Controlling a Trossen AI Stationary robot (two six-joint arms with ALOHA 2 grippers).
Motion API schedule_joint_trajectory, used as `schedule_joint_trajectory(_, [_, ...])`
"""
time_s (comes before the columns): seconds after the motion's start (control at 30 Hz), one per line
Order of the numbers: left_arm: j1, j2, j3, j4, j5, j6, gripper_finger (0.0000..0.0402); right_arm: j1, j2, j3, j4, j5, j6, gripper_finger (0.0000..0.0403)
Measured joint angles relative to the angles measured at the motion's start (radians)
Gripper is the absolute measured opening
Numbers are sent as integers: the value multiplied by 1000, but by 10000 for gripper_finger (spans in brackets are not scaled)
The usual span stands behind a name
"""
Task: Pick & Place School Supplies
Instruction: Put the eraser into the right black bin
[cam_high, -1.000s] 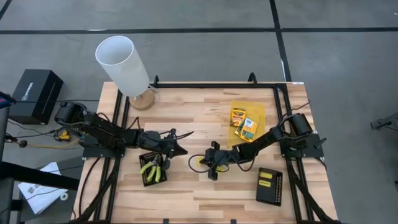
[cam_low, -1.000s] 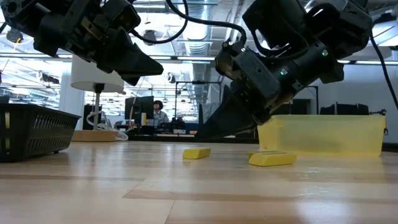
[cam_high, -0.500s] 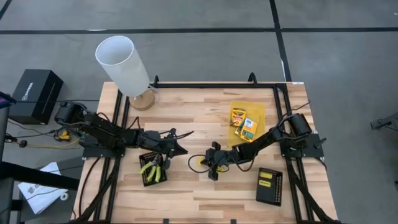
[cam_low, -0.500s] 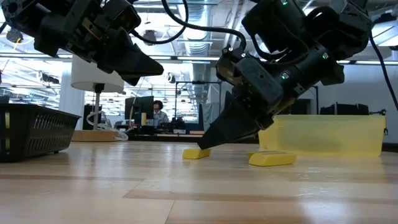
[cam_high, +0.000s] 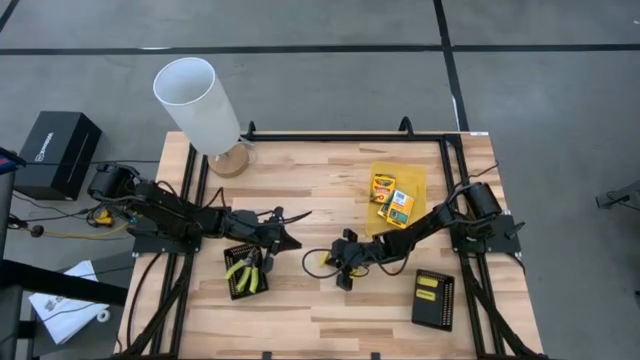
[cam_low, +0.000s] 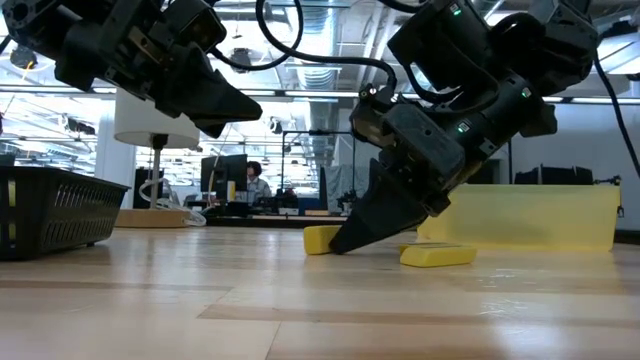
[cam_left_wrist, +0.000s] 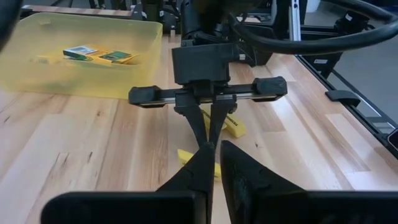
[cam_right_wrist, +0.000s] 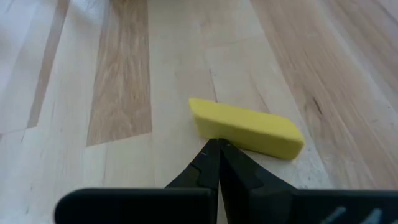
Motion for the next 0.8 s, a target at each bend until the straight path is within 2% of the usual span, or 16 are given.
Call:
schedule_joint_trajectory(0.33, [0,0,0,-1,4,-5,21,-1,0,1,-7,-34,10,0])
schedule_joint_trajectory(0.8, [0,0,0,-2,4,-5,21,11,-1,0,1,-137,77,0])
